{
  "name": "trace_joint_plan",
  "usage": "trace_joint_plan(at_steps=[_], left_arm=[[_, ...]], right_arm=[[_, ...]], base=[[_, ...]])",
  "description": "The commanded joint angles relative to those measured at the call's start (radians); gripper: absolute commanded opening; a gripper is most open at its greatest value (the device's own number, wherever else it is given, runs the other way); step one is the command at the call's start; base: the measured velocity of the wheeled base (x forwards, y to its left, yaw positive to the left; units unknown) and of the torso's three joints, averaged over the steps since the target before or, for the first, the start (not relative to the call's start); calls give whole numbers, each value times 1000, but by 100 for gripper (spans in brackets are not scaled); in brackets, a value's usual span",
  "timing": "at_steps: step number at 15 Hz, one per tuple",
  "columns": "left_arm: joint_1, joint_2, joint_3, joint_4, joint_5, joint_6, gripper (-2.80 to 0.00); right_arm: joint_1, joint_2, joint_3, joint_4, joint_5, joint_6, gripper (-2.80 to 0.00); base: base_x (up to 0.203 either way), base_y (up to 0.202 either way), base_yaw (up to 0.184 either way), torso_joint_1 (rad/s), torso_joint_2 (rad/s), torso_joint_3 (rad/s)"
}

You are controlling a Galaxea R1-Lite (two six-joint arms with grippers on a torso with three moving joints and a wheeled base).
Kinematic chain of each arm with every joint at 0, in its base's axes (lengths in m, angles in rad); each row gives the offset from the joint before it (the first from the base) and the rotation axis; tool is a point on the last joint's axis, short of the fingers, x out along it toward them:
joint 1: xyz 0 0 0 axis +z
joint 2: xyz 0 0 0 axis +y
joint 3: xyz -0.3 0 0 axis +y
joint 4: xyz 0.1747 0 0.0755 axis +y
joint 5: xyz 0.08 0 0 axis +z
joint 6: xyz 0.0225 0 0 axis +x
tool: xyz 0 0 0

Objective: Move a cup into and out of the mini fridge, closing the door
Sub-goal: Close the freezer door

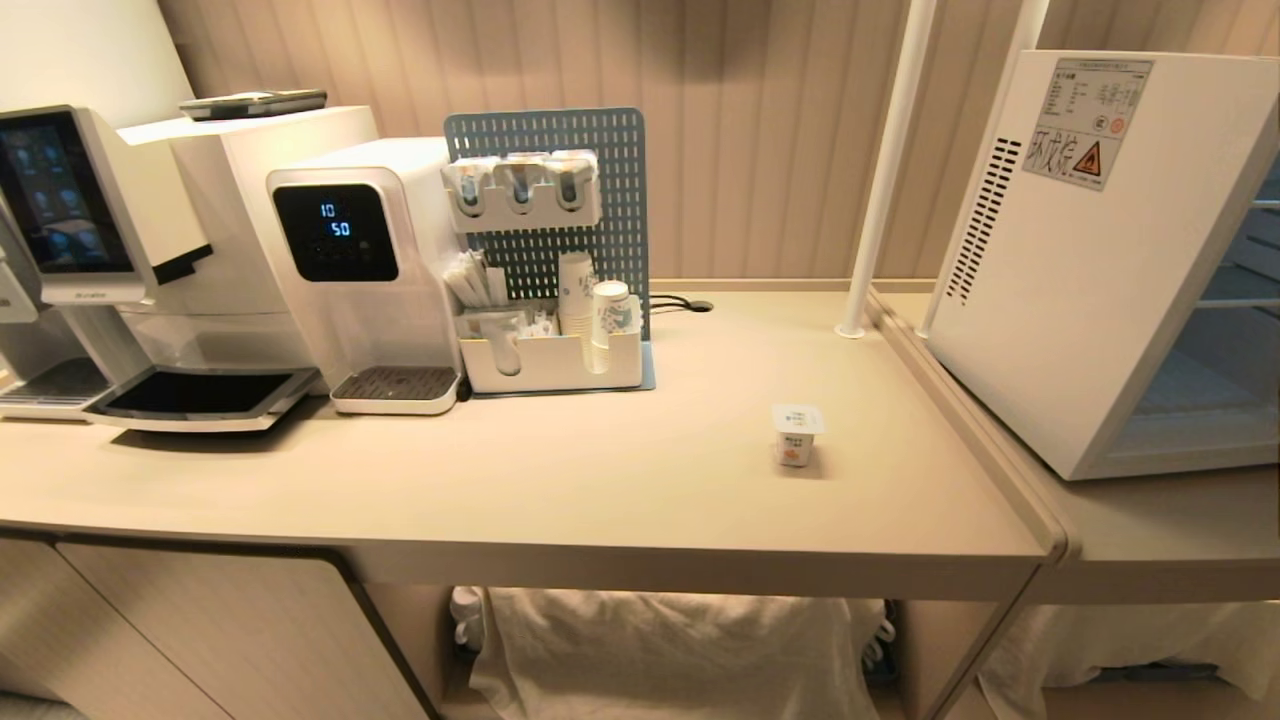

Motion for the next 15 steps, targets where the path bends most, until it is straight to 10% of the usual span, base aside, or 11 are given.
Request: trace_joint_plan(at_steps=[1, 15], left_arm=[[0, -2, 0, -1, -1, 0, -280], [0, -2, 0, -1, 0, 0, -280]], right_arm=[[4, -8, 141, -96, -13, -52, -280], [8, -10, 54, -114, -43, -78, -280]], base=[[0, 0, 0, 0, 0, 0], [-19, 0, 0, 0, 0, 1]])
